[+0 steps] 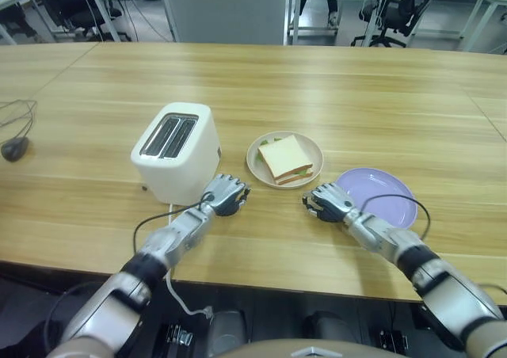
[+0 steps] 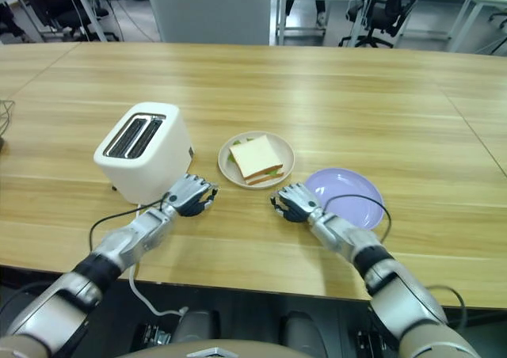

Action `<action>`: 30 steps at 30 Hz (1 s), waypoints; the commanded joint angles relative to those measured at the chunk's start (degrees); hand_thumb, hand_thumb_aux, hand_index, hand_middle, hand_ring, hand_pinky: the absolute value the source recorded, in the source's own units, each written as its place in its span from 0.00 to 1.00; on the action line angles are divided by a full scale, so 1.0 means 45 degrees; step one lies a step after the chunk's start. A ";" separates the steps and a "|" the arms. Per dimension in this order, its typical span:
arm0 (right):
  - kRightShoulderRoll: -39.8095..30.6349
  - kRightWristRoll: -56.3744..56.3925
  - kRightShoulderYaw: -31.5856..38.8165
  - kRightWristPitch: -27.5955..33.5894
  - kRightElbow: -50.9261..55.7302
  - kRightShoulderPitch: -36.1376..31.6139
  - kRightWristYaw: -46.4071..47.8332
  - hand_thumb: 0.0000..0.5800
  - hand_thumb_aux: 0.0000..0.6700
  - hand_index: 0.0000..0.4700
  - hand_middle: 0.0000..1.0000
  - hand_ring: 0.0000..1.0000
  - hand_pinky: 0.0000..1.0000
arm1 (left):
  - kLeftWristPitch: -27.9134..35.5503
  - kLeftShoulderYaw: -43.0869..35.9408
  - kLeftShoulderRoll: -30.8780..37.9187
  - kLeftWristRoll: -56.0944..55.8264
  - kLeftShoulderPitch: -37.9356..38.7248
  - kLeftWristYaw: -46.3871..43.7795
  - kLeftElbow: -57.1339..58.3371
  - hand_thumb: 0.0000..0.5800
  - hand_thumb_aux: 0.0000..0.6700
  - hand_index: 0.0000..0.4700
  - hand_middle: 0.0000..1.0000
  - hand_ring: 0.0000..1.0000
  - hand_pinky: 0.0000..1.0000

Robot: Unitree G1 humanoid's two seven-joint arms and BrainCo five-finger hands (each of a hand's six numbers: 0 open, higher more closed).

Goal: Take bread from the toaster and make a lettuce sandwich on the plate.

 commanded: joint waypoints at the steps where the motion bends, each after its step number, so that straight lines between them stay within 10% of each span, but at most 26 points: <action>1: -0.0295 0.5057 -0.1644 -0.0888 -0.3811 0.1891 0.2120 0.00 0.00 0.00 0.00 0.00 0.00 | -0.0723 0.1329 -0.0379 -0.3582 0.1681 -0.1399 -0.3009 0.00 0.00 0.00 0.00 0.00 0.00; 12: 0.1730 1.1173 -0.3103 -0.0457 -0.7514 0.4488 0.5724 0.00 0.00 0.00 0.00 0.00 0.00 | -0.1708 0.2733 -0.2868 -0.8914 0.3477 -0.3546 -0.5822 0.00 0.00 0.00 0.00 0.00 0.00; 30: 0.3492 1.0593 -0.4199 0.0645 -0.7908 0.5243 0.8806 0.00 0.00 0.00 0.00 0.00 0.00 | -0.2496 0.3885 -0.4296 -1.1190 0.4400 -0.6293 -0.5242 0.00 0.00 0.00 0.00 0.00 0.00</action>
